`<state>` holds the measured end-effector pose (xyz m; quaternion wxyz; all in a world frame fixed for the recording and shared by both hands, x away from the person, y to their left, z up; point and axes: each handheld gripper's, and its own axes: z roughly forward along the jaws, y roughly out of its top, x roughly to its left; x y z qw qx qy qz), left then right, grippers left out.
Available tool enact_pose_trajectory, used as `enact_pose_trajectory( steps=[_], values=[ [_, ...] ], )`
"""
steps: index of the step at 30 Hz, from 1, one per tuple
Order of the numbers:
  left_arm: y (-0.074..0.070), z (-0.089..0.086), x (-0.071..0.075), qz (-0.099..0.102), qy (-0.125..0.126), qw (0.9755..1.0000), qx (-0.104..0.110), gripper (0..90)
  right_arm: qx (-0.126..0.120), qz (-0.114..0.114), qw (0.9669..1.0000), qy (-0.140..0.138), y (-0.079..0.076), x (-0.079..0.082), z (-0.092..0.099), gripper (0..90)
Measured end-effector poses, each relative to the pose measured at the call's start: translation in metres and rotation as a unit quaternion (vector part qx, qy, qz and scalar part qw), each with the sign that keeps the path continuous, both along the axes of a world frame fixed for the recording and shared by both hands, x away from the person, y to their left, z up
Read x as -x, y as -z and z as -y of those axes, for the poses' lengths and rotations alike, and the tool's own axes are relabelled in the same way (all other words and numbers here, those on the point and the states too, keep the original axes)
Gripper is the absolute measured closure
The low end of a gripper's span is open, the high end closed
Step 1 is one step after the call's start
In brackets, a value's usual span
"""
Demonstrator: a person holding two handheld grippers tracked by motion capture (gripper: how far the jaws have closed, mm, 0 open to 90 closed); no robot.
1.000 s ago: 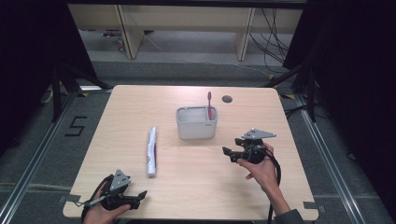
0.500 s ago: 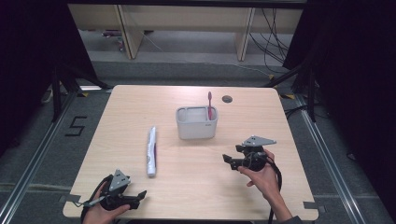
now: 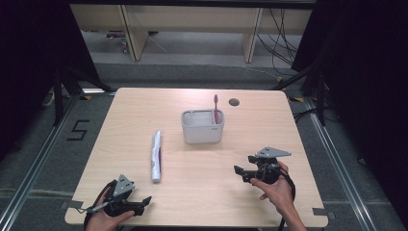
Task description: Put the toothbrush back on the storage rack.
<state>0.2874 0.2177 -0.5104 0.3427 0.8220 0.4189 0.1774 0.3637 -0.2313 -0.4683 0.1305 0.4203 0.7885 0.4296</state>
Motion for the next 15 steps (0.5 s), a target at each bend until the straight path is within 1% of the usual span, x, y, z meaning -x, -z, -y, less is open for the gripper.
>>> enact_pose_trajectory(
  steps=[1, 2, 3, 5, 6, 7, 9, 10, 11, 12, 13, 14, 15],
  values=[
    [0.000, 0.000, 0.000, 0.000, 0.000, 1.0000, 0.000, 15.8, 0.000, 0.000, 1.0000, 0.000, 0.000, 0.000, 0.000, 27.9],
    [0.000, 0.000, 0.000, 0.004, -0.006, 1.0000, 0.003, 15.8, 0.000, -0.004, 1.0000, 0.002, 0.000, 0.002, 0.001, 27.7],
    [-0.001, -0.002, 0.000, 0.000, 0.003, 1.0000, -0.007, 15.8, 0.011, 0.003, 0.9999, 0.000, 0.001, 0.004, 0.005, 27.7],
    [-0.001, -0.001, 0.000, 0.000, 0.000, 1.0000, -0.010, 15.8, 0.010, 0.003, 0.9999, 0.002, 0.002, 0.005, 0.005, 27.7],
    [-0.001, -0.002, 0.000, -0.001, 0.001, 1.0000, -0.009, 15.8, 0.000, -0.014, 0.9999, 0.010, 0.003, 0.008, 0.003, 27.8],
    [-0.001, -0.002, 0.000, -0.001, 0.000, 1.0000, -0.010, 15.8, 0.017, 0.002, 0.9999, 0.000, 0.004, 0.007, 0.006, 27.8],
    [-0.001, -0.002, 0.000, -0.003, 0.001, 1.0000, -0.005, 15.8, 0.023, 0.000, 0.9997, -0.001, 0.007, 0.010, 0.006, 27.8],
    [-0.001, -0.002, 0.000, -0.002, 0.000, 1.0000, -0.006, 15.8, 0.025, -0.003, 0.9997, -0.003, 0.009, 0.012, 0.006, 27.8],
    [-0.001, -0.003, 0.001, -0.004, -0.001, 1.0000, -0.004, 15.8, 0.015, -0.012, 0.9998, 0.000, 0.010, 0.014, 0.004, 27.8],
    [-0.001, -0.003, 0.001, -0.004, -0.001, 1.0000, -0.004, 15.8, 0.016, -0.019, 0.9997, 0.003, 0.011, 0.017, 0.004, 27.7],
    [-0.001, -0.003, 0.001, -0.004, 0.000, 1.0000, -0.005, 15.8, 0.016, -0.019, 0.9997, 0.003, 0.011, 0.017, 0.004, 27.7],
    [0.000, -0.002, 0.001, 0.002, -0.007, 1.0000, -0.002, 15.8, 0.019, -0.013, 0.9997, -0.010, 0.013, 0.018, 0.005, 27.8],
    [0.000, -0.002, 0.001, 0.002, -0.007, 1.0000, -0.002, 15.8, 0.019, -0.013, 0.9997, -0.010, 0.013, 0.018, 0.005, 27.8]
  ],
)
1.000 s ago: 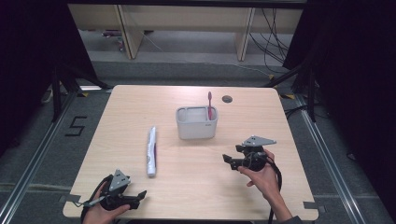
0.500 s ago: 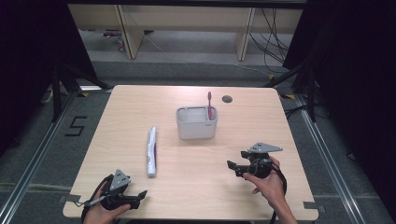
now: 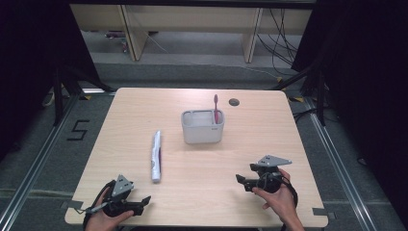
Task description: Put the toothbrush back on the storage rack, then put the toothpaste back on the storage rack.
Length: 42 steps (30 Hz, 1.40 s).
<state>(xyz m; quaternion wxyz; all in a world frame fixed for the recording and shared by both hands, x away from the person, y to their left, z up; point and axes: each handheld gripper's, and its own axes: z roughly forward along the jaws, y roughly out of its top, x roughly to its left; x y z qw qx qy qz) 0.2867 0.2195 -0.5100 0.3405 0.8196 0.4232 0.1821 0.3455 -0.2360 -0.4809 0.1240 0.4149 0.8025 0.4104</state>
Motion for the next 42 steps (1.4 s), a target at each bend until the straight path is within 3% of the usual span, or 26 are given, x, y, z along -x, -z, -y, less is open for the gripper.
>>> enact_pose_trajectory(
  steps=[1, 3, 4, 7, 8, 11, 13, 18, 22, 23, 25, 26, 27, 29, 30, 32, 33, 35, 37, 39, 42],
  values=[
    [-0.001, 0.000, 0.000, -0.002, 0.003, 1.0000, -0.001, 15.8, 0.011, 0.002, 0.9999, 0.000, 0.000, 0.004, 0.001, 27.7],
    [-0.001, -0.001, 0.000, 0.000, 0.003, 1.0000, -0.004, 15.8, 0.007, 0.001, 1.0000, -0.001, 0.001, 0.006, 0.001, 27.7],
    [-0.001, -0.001, 0.000, -0.001, 0.004, 1.0000, -0.004, 15.8, -0.002, -0.016, 0.9999, 0.007, 0.002, 0.010, 0.000, 27.5],
    [0.000, 0.000, 0.001, -0.001, 0.004, 1.0000, 0.003, 15.8, 0.003, -0.013, 0.9999, -0.004, 0.006, 0.015, 0.003, 26.5],
    [-0.001, 0.000, 0.001, -0.007, 0.008, 0.9999, -0.005, 15.8, 0.003, -0.022, 0.9998, 0.003, 0.006, 0.017, 0.003, 26.3],
    [-0.001, -0.001, 0.001, -0.009, 0.012, 0.9999, -0.007, 15.8, 0.000, -0.019, 0.9998, -0.002, 0.008, 0.019, 0.004, 24.8],
    [-0.001, -0.001, 0.001, -0.007, 0.008, 0.9999, -0.006, 15.8, 0.002, -0.033, 0.9994, 0.008, 0.009, 0.026, 0.005, 22.1],
    [-0.001, 0.000, 0.001, -0.007, 0.011, 0.9999, -0.002, 15.8, 0.010, -0.019, 0.9998, -0.001, 0.012, 0.030, 0.009, 19.5],
    [-0.001, 0.000, 0.001, -0.007, 0.011, 0.9999, -0.003, 15.8, 0.007, -0.022, 0.9997, -0.010, 0.013, 0.034, 0.009, 17.8],
    [-0.001, -0.001, 0.001, -0.008, 0.010, 0.9999, -0.006, 15.8, 0.004, -0.037, 0.9993, -0.002, 0.013, 0.039, 0.008, 17.5],
    [-0.001, -0.001, 0.001, -0.008, 0.010, 0.9999, -0.006, 15.8, 0.013, -0.032, 0.9994, -0.004, 0.013, 0.041, 0.009, 16.8],
    [-0.001, 0.000, 0.001, -0.004, 0.008, 1.0000, -0.002, 15.8, 0.004, -0.039, 0.9992, -0.003, 0.014, 0.043, 0.007, 16.8],
    [0.000, 0.000, 0.001, -0.002, 0.007, 1.0000, -0.001, 15.8, 0.010, -0.045, 0.9989, -0.001, 0.014, 0.045, 0.008, 16.8],
    [0.000, 0.001, 0.001, 0.000, 0.007, 1.0000, 0.001, 15.8, 0.016, -0.036, 0.9992, -0.004, 0.015, 0.045, 0.009, 16.9],
    [0.000, 0.001, 0.001, 0.000, 0.007, 1.0000, 0.001, 15.8, 0.016, -0.048, 0.9987, 0.000, 0.015, 0.050, 0.009, 16.9],
    [0.000, 0.001, 0.002, -0.004, 0.006, 1.0000, 0.005, 15.8, 0.020, -0.044, 0.9988, 0.001, 0.015, 0.051, 0.010, 16.9],
    [-0.001, -0.001, 0.002, -0.006, 0.010, 0.9999, -0.003, 15.8, 0.020, -0.047, 0.9987, -0.002, 0.016, 0.052, 0.010, 17.0],
    [-0.001, -0.003, 0.001, 0.000, 0.004, 1.0000, 0.001, 15.8, 0.026, -0.037, 0.9990, -0.004, 0.017, 0.053, 0.012, 17.1],
    [-0.002, -0.002, 0.001, 0.001, 0.003, 1.0000, 0.002, 15.8, 0.019, -0.048, 0.9987, -0.001, 0.018, 0.054, 0.012, 17.1],
    [-0.001, 0.000, 0.002, 0.000, 0.000, 1.0000, 0.004, 15.8, 0.031, -0.039, 0.9988, -0.005, 0.018, 0.053, 0.014, 17.2],
    [-0.001, 0.000, 0.001, -0.003, 0.003, 1.0000, 0.005, 15.6, 0.027, -0.045, 0.9986, -0.004, 0.018, 0.054, 0.013, 17.4]
  ],
)
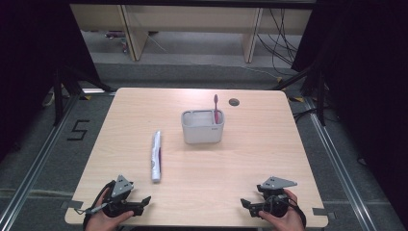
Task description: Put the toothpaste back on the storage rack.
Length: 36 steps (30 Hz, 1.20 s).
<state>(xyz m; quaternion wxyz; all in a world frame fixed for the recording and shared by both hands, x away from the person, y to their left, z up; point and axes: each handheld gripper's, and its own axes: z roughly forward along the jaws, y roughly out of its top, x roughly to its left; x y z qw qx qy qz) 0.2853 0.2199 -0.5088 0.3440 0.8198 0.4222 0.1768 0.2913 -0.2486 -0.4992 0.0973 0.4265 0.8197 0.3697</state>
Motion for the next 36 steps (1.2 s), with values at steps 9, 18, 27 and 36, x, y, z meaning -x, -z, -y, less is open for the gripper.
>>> enact_pose_trajectory(
  steps=[9, 18, 27, 36],
  values=[
    [-0.003, -0.001, -0.007, 0.006, -0.017, 0.9991, 0.039, 15.5, 0.010, 0.004, 0.9999, -0.003, 0.000, -0.001, 0.001, 18.6],
    [-0.011, 0.003, -0.028, 0.012, -0.029, 0.9983, 0.050, 17.5, 0.009, -0.001, 1.0000, -0.004, -0.001, 0.000, -0.001, 19.1],
    [-0.021, 0.012, -0.053, 0.008, -0.035, 0.9985, 0.042, 22.8, 0.010, -0.002, 0.9999, -0.003, -0.002, 0.001, -0.003, 19.7],
    [-0.026, 0.020, -0.082, 0.002, -0.050, 0.9980, 0.039, 28.8, 0.013, 0.008, 0.9997, -0.019, -0.002, 0.000, -0.003, 19.6]
  ],
)
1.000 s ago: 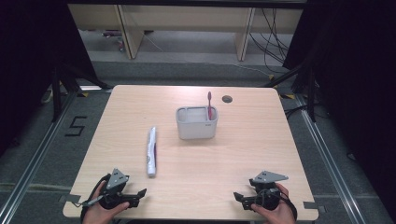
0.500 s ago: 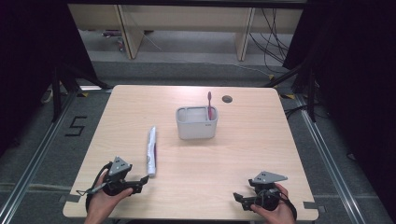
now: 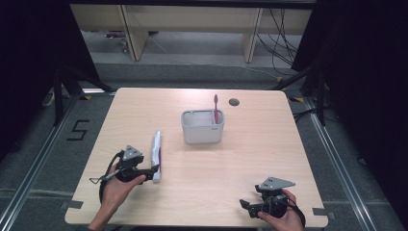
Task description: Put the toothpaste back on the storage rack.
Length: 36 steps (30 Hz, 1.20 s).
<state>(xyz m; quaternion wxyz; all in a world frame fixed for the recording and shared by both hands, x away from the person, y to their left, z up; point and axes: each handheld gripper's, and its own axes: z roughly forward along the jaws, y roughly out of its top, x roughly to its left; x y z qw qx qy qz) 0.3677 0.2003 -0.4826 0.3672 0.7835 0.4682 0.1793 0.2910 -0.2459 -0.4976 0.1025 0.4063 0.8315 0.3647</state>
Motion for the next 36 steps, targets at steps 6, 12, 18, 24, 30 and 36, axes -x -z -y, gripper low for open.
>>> enact_pose_trajectory(
  steps=[6, 12, 18, 24, 30, 36],
  values=[
    [0.004, 0.000, -0.014, -0.017, -0.016, 0.9997, 0.009, 33.6, 0.004, 0.003, 1.0000, -0.004, 0.000, 0.000, 0.000, 19.6],
    [0.007, -0.003, -0.026, -0.033, -0.019, 0.9992, 0.008, 39.3, -0.001, -0.005, 1.0000, 0.006, 0.000, 0.001, -0.001, 19.7],
    [0.010, 0.001, -0.035, -0.040, -0.025, 0.9989, 0.007, 42.8, 0.000, -0.003, 1.0000, 0.001, 0.000, 0.001, -0.001, 20.0],
    [0.010, 0.007, -0.045, -0.048, -0.032, 0.9983, -0.008, 45.0, -0.007, 0.003, 1.0000, 0.007, 0.002, 0.000, -0.002, 20.2],
    [0.012, 0.015, -0.056, -0.058, -0.036, 0.9974, -0.025, 46.4, -0.008, -0.029, 0.9995, 0.013, -0.001, 0.003, -0.002, 20.5],
    [0.014, 0.024, -0.064, -0.064, -0.037, 0.9966, -0.037, 46.0, -0.004, -0.011, 0.9999, 0.004, 0.001, 0.000, 0.001, 20.9]
  ],
)
